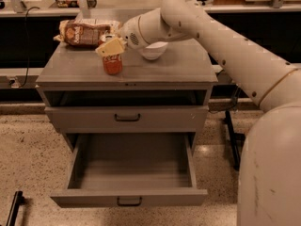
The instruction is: Place coke can into middle drawer
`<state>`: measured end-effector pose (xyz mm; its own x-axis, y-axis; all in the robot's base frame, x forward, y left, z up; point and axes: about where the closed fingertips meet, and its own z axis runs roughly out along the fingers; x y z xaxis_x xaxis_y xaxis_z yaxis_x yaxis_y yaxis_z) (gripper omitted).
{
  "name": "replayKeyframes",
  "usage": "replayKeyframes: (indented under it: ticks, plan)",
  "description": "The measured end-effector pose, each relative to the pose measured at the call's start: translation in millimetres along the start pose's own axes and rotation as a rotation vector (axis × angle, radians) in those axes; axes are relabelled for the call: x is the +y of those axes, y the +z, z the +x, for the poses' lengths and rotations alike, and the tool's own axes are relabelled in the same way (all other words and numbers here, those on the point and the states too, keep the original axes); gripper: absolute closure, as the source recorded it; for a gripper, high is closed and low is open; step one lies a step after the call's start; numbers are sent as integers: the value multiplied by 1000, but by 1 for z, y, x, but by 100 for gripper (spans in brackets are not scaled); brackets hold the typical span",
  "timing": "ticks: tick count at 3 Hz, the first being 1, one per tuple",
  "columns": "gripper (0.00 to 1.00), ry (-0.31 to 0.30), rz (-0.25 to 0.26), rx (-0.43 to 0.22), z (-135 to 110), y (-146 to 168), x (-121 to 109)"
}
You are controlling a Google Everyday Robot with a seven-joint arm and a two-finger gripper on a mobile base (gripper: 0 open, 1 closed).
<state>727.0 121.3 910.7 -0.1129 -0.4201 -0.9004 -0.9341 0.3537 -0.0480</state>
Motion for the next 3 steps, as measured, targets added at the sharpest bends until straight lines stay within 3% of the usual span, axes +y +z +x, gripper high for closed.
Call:
replayKeyframes:
  ticks: [1,2,3]
  plan:
    - [64,-78,-53,-65,-28,-16,16]
    - [87,-182,-145,-144,-43,-51,43]
    - [100,-264,-240,-67,-18,-93,81]
